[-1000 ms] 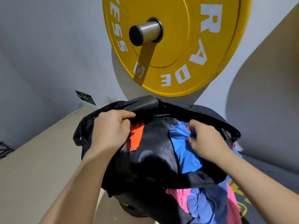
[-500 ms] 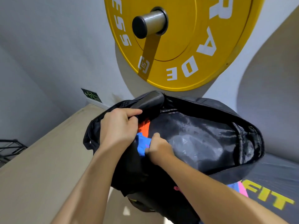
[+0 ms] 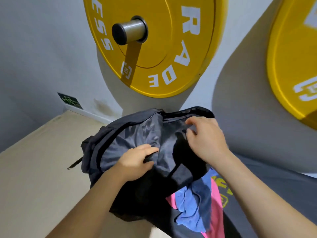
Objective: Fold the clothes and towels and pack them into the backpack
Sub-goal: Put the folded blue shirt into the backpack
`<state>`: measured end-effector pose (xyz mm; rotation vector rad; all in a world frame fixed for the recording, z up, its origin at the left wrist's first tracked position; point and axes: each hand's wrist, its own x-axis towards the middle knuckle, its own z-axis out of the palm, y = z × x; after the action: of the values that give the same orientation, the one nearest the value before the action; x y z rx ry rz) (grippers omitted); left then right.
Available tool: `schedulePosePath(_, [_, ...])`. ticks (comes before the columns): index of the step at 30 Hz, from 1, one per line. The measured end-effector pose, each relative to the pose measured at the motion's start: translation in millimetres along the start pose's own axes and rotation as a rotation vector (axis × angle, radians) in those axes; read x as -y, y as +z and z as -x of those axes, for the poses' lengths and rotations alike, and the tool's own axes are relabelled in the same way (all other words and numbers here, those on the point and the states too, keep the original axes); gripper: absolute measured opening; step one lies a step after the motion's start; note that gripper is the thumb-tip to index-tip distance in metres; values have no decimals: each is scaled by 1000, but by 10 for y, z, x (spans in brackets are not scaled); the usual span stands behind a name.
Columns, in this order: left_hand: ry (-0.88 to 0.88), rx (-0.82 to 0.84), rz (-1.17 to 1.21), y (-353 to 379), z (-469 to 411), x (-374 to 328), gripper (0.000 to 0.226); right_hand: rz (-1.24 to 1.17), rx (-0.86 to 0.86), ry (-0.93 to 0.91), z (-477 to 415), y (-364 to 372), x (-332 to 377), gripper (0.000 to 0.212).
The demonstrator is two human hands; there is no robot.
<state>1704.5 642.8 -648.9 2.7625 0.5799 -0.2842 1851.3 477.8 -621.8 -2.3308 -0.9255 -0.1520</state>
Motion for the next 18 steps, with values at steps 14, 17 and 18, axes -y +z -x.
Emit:
schedulePosePath(14, [660, -82, -477, 472, 188, -1296, 24, -1261, 289, 799, 386, -102, -630, 26])
schedulePosePath(17, [528, -288, -528, 363, -9, -994, 24, -1397, 343, 687, 336, -170, -518, 22])
schedulePosePath(18, [443, -325, -559, 296, -54, -914, 34, -1385, 363, 643, 314, -164, -514, 24])
